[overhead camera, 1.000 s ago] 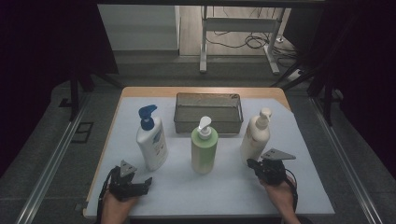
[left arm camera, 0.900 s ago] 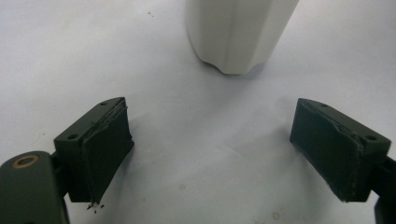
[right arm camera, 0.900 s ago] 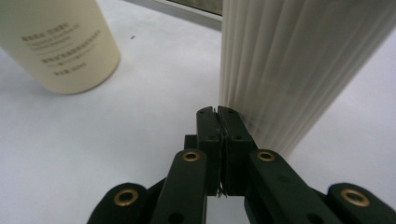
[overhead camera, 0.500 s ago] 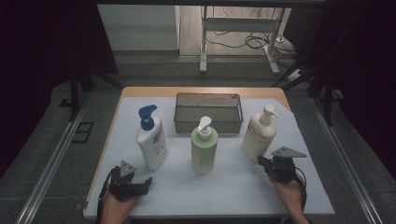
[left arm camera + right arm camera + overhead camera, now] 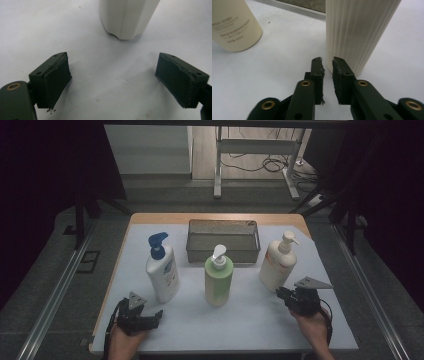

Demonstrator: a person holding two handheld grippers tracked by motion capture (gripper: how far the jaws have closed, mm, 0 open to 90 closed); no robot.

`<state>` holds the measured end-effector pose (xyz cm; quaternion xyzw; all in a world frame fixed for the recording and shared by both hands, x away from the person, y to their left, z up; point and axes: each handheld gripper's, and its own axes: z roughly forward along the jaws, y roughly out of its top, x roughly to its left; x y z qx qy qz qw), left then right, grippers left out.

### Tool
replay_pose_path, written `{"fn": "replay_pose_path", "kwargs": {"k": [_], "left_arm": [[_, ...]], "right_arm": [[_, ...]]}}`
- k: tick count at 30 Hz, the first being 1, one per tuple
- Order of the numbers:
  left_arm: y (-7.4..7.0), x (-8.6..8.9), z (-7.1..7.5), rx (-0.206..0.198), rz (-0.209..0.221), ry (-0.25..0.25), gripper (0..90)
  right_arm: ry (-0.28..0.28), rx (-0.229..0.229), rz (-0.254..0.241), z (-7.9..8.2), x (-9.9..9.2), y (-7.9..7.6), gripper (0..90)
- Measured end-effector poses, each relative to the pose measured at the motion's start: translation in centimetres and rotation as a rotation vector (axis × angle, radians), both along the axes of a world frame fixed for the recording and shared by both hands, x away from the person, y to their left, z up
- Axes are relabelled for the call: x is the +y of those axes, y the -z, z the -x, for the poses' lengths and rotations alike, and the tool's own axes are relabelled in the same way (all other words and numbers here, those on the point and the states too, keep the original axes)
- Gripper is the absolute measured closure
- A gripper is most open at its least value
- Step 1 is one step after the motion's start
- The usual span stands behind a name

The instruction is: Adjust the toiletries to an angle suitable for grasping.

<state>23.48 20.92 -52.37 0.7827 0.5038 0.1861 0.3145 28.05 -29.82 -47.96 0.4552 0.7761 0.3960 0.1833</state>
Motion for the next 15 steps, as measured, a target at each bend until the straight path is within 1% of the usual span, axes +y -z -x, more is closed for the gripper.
{"fn": "replay_pose_path", "kwargs": {"k": [1, 5, 7, 10, 14, 15], "left_arm": [[0.0, 0.0, 0.0, 0.000, 0.001, 0.000, 11.9], [0.0, 0.0, 0.0, 0.000, 0.001, 0.000, 11.9], [0.0, 0.0, 0.0, 0.000, 0.001, 0.000, 12.0], [0.0, 0.0, 0.0, 0.000, 0.001, 0.000, 11.9], [0.0, 0.0, 0.0, 0.000, 0.002, 0.000, 11.9], [0.0, 0.0, 0.0, 0.000, 0.002, -0.001, 11.9]], "right_arm": [[-0.005, 0.001, -0.009, 0.2, -0.2, -0.4, 73.7], [-0.012, -0.001, -0.006, 0.4, -0.4, -1.1, 69.8], [-0.015, -0.005, 0.004, 0.6, -0.6, -1.6, 67.2], [-0.007, -0.011, 0.016, 0.6, -0.7, -2.0, 62.8], [0.008, -0.011, 0.017, 0.6, -1.2, -2.9, 55.3], [0.008, -0.011, 0.017, 0.6, -1.2, -2.9, 55.3]]}}
